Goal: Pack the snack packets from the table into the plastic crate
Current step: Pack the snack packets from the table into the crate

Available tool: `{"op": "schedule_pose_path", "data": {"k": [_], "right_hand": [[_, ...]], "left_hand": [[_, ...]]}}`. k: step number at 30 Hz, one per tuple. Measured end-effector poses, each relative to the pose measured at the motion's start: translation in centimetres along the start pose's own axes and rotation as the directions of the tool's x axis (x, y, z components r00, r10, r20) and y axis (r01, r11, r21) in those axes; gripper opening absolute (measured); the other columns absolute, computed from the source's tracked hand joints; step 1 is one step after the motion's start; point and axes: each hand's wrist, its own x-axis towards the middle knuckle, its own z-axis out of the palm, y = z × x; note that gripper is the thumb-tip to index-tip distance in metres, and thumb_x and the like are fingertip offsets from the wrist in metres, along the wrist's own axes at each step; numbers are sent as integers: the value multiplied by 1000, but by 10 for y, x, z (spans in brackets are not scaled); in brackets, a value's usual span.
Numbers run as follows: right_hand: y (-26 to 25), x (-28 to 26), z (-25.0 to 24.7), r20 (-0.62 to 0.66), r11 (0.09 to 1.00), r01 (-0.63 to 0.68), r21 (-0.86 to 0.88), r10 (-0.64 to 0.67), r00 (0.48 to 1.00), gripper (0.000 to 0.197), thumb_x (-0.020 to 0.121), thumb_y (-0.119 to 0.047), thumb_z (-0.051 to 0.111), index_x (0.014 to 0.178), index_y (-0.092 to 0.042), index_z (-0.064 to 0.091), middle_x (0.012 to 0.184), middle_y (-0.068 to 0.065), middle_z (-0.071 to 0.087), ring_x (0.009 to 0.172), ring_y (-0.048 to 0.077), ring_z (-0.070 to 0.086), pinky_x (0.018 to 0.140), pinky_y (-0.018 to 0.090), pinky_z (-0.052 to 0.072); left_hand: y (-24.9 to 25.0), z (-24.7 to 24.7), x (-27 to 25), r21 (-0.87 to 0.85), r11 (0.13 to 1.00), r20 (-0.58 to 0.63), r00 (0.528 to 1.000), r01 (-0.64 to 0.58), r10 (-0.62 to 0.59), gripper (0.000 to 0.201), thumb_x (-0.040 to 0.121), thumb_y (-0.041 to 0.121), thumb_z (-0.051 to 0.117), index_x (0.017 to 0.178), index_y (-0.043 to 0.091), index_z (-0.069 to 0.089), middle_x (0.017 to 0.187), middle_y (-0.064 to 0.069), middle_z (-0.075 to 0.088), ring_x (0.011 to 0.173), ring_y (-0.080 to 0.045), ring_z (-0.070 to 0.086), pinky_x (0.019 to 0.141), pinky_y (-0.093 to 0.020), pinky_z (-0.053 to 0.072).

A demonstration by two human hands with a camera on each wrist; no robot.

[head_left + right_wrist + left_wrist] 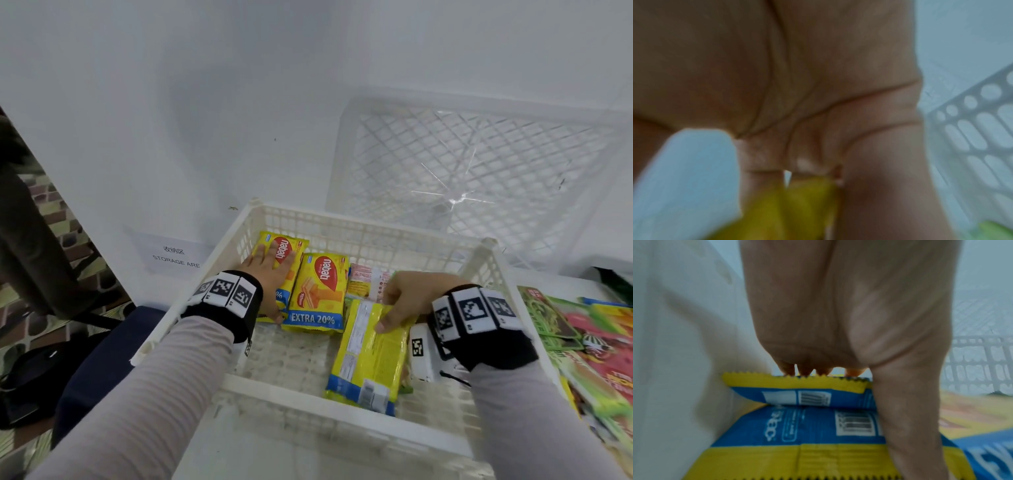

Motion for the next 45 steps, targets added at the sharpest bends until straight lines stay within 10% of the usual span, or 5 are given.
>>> {"op": "schedule_pose_path", "data": {"k": [7, 15, 22, 31, 45], "right_hand": [[-11, -61, -27, -274, 927, 228, 299, -145, 951, 26, 74, -12, 78, 95, -6, 65, 88, 9, 72, 78, 23, 70, 66, 29, 58], [-65, -41, 3, -755, 933, 265, -244, -354, 552, 15, 82, -20, 63, 82, -22, 47, 61, -3, 51, 61, 22, 51, 54, 28, 36], [-74, 6, 58, -564, 806, 189, -561, -539, 625, 34, 62, 9, 63, 83, -16, 53, 71, 0, 56, 57, 22, 48, 40, 21, 19], [-60, 27, 69, -248, 807, 165, -568, -359, 900, 104, 78, -55, 65, 150, -17, 0, 157, 17, -8, 145, 34, -4, 117, 47, 10], [-65, 52, 81, -285, 799, 135, -586, -359, 889, 96, 89, -58, 46, 149, -9, -12, 153, 22, -20, 142, 37, -18, 116, 46, -4]], "left_hand": [[1, -1, -1, -2, 1000, 3, 1000, -2, 2, 131, 68, 52, 77, 145, 23, -25, 152, -12, -30, 142, -33, -19, 116, -47, 7], [3, -3, -5, 5, 1000, -41, 999, 25, -25, 135, 67, 52, 77, 145, 11, -24, 154, -12, -25, 144, -32, -14, 118, -43, 8], [2, -3, -6, 6, 999, -34, 998, 53, -52, 141, 62, 53, 80, 144, 7, -24, 154, -14, -26, 143, -32, -17, 117, -43, 6], [1, -5, -7, 17, 998, -41, 998, 53, -52, 137, 63, 44, 82, 146, 8, -21, 155, -14, -22, 144, -31, -14, 118, -42, 10], [-1, -1, -1, 47, 999, -5, 1000, 0, 0, 142, 61, 47, 82, 143, 5, -25, 153, -14, -27, 142, -29, -21, 119, -39, 2]]}}
